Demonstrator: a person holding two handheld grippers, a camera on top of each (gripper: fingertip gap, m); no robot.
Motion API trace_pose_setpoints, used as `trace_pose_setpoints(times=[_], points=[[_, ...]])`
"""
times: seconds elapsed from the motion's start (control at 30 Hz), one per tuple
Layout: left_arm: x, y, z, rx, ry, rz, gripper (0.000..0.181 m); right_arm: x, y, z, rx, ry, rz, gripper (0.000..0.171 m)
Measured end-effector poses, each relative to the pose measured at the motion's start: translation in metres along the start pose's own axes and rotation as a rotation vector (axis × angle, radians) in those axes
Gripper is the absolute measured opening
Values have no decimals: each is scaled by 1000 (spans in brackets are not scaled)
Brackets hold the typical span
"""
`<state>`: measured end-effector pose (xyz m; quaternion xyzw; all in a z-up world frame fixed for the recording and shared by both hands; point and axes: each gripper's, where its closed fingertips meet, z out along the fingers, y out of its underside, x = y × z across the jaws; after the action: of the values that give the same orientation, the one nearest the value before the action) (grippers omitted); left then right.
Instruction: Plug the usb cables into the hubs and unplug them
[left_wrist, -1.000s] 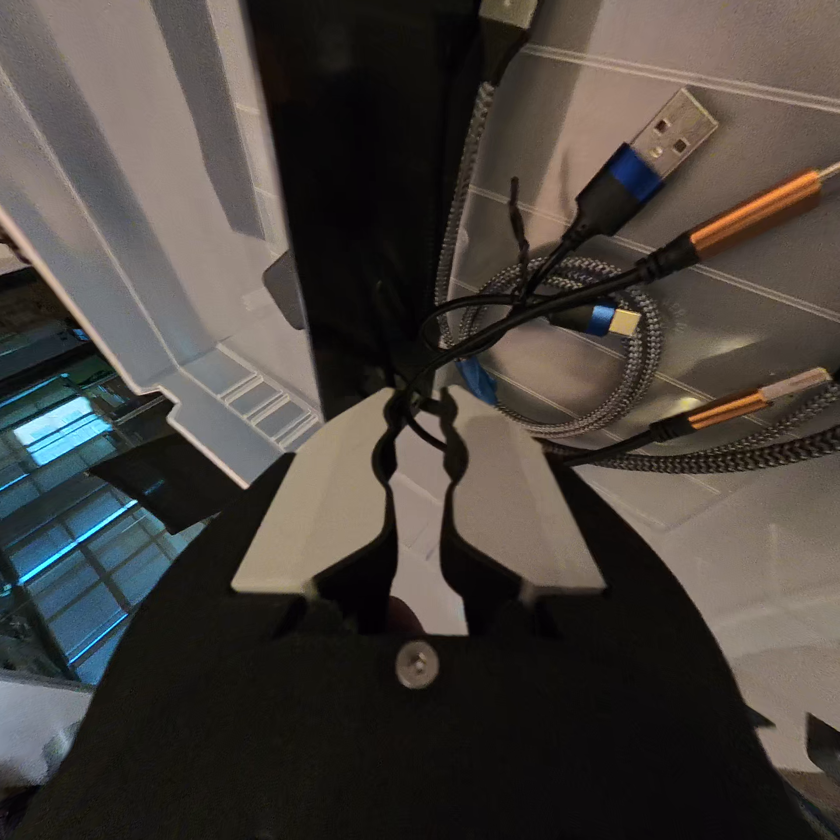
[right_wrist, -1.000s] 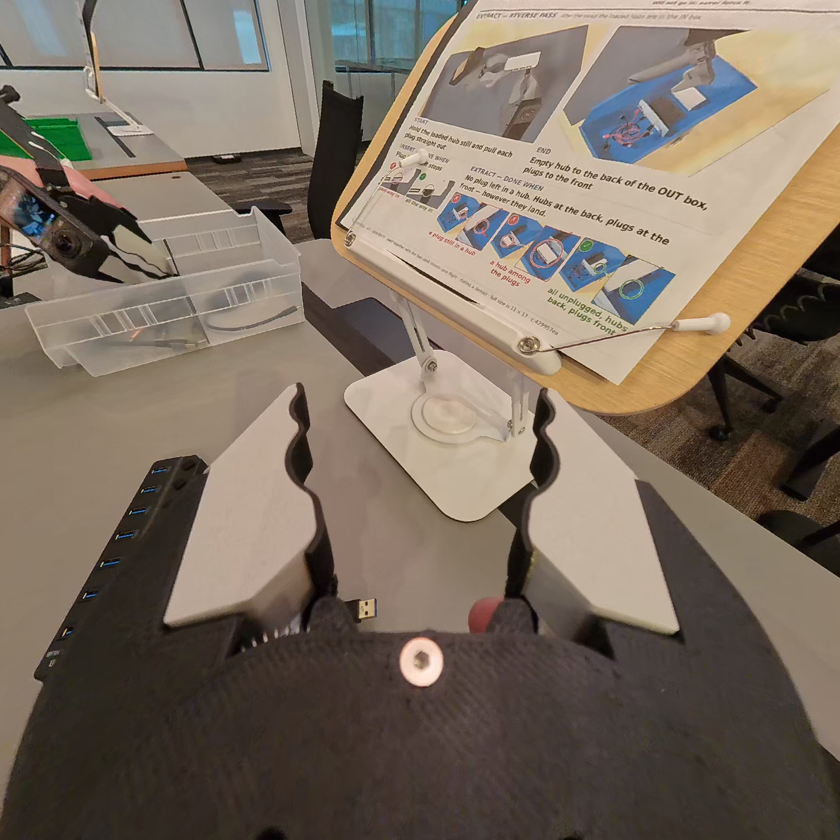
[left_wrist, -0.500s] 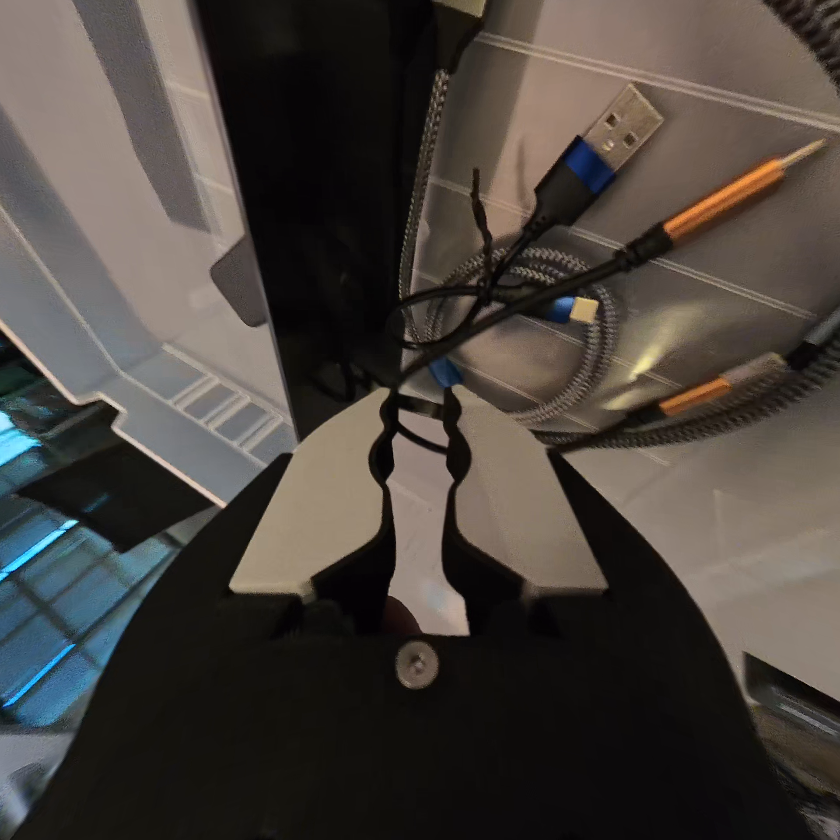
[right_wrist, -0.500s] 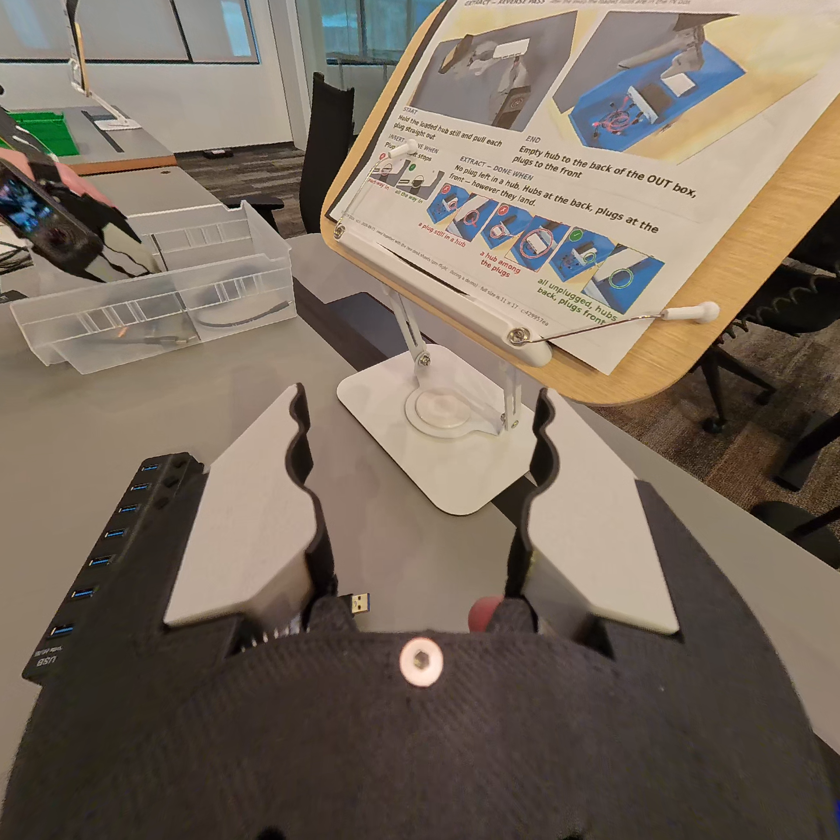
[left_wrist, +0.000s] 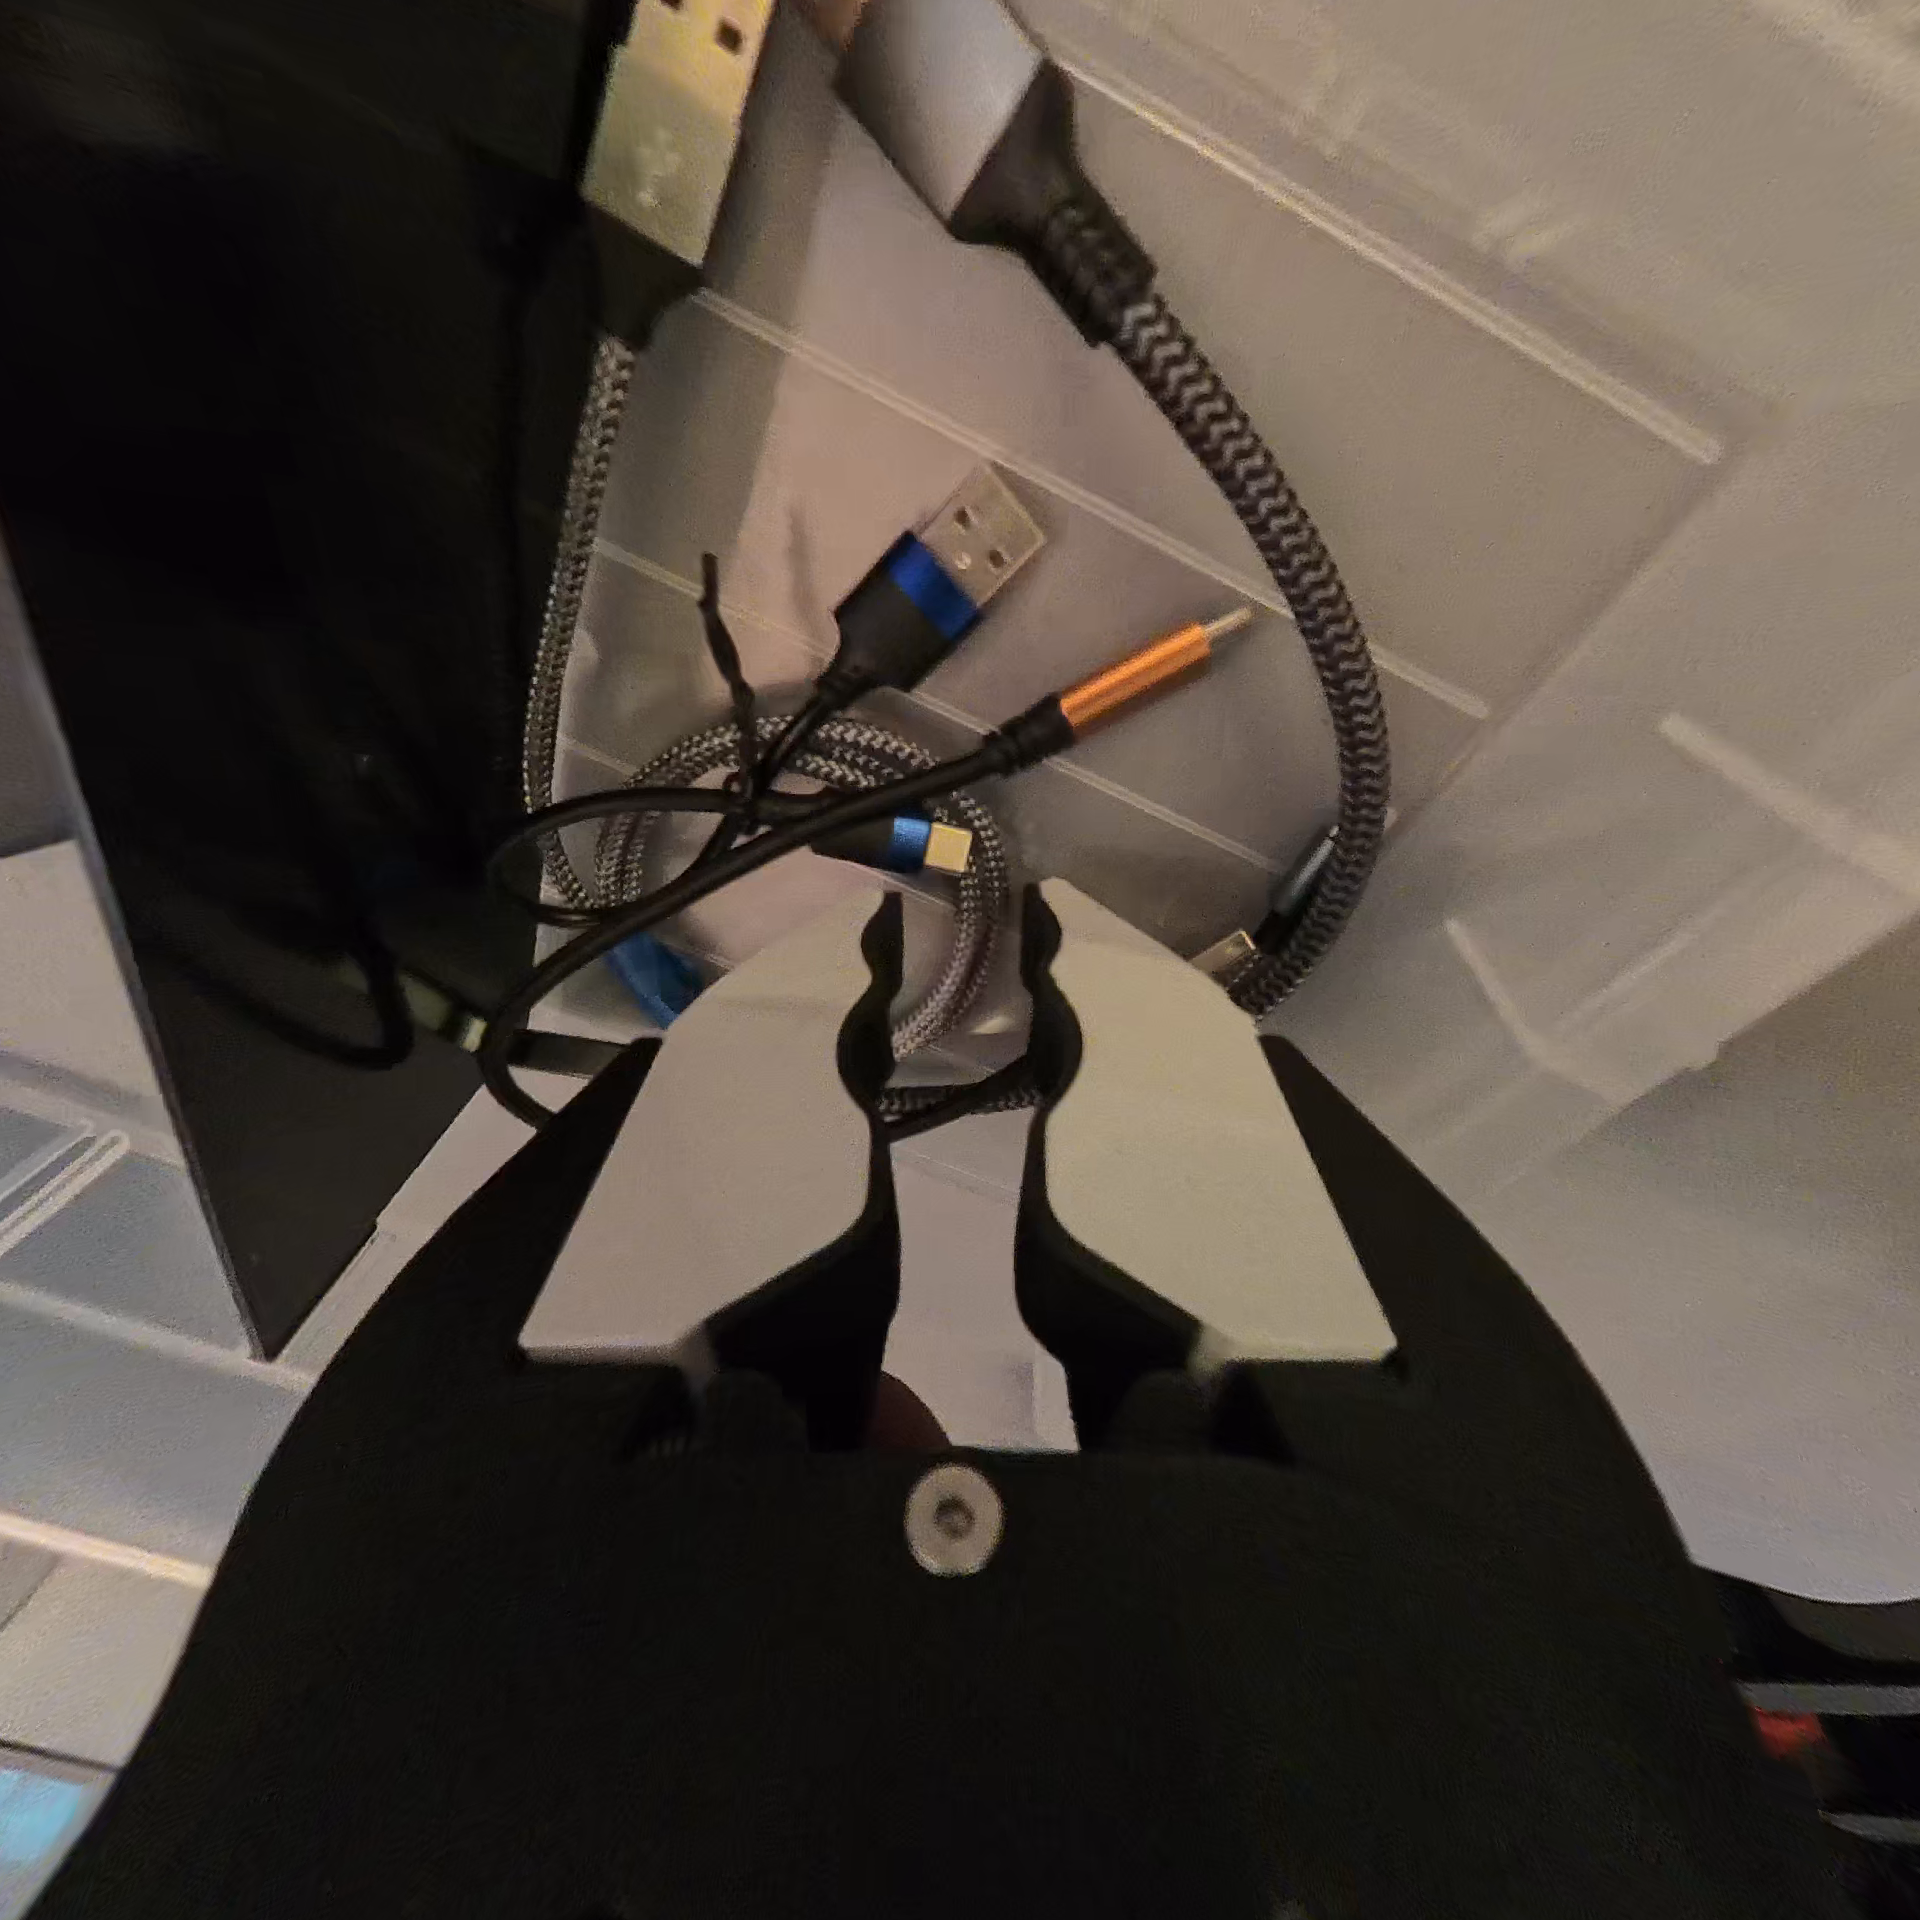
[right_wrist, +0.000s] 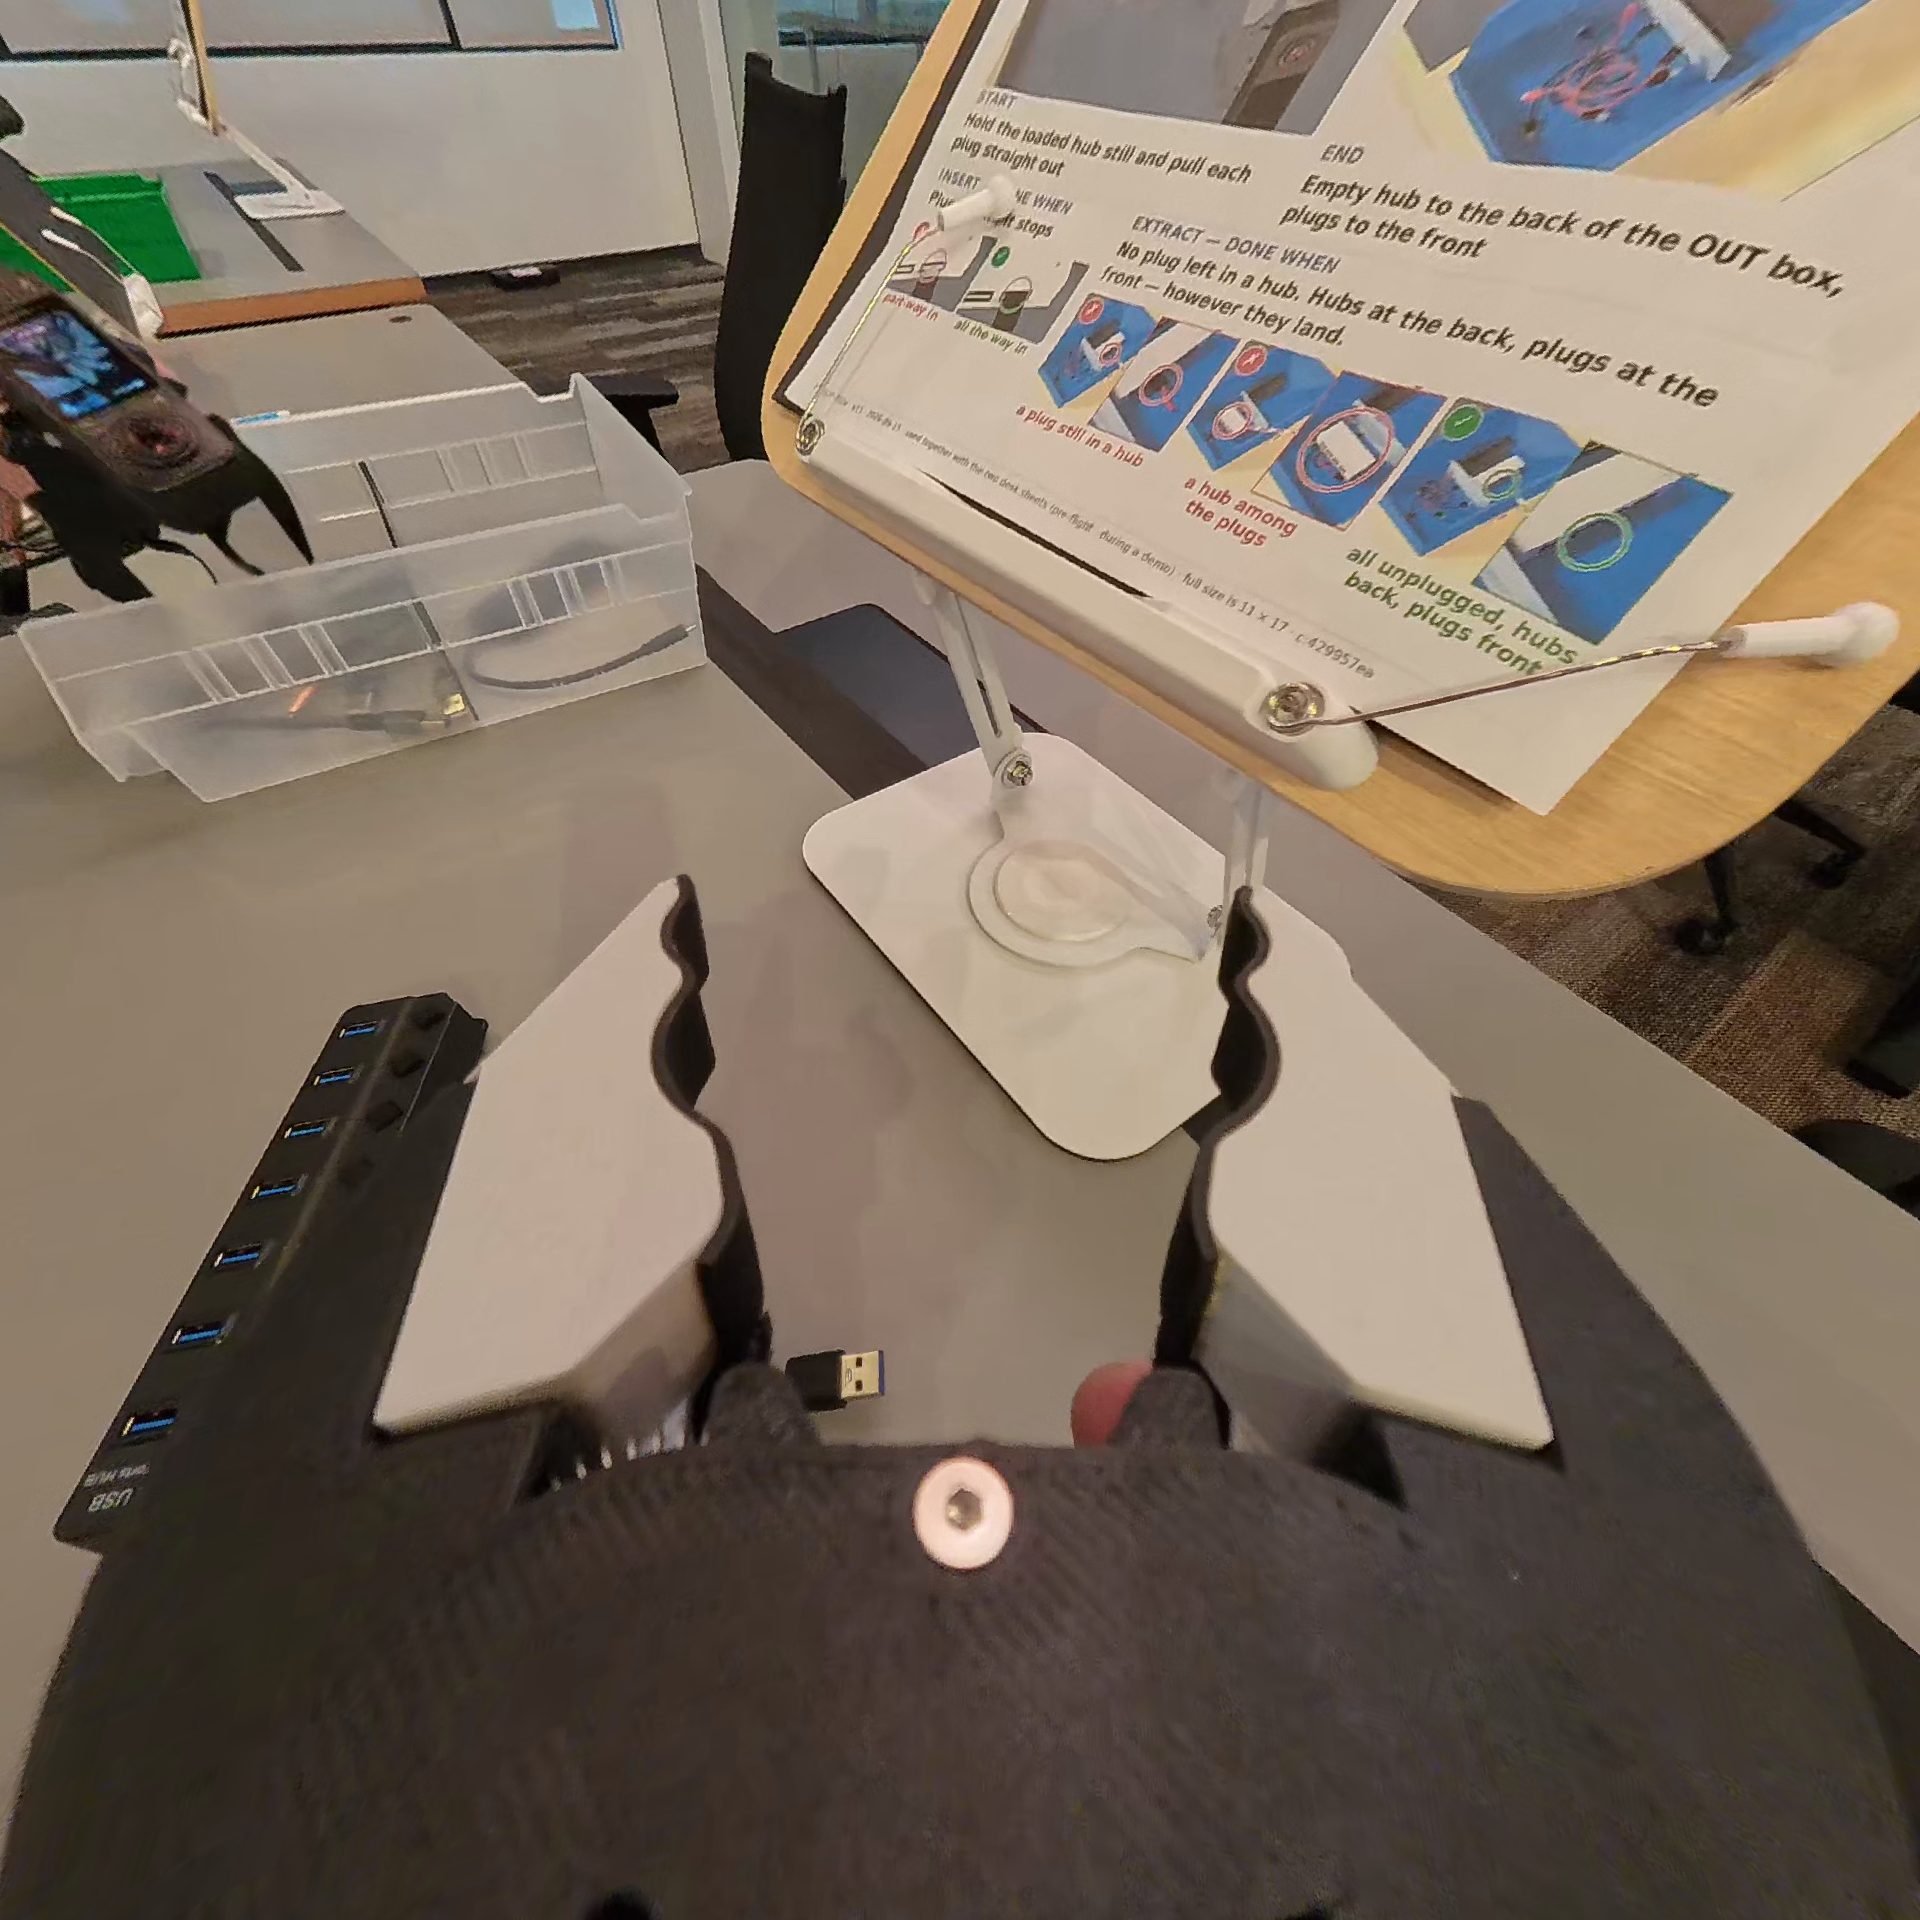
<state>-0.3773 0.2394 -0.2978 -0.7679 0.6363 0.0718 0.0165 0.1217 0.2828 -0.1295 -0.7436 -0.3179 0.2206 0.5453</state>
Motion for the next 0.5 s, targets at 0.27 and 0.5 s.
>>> trace_pose_setpoints(times=[0.27,0.5], points=[[5,5,-5,-31,107,21,7,2,6,3,-12,-6,14,97],[12,8,-60,25,248,-14,6,1,3,1,-1,-8,15,97]])
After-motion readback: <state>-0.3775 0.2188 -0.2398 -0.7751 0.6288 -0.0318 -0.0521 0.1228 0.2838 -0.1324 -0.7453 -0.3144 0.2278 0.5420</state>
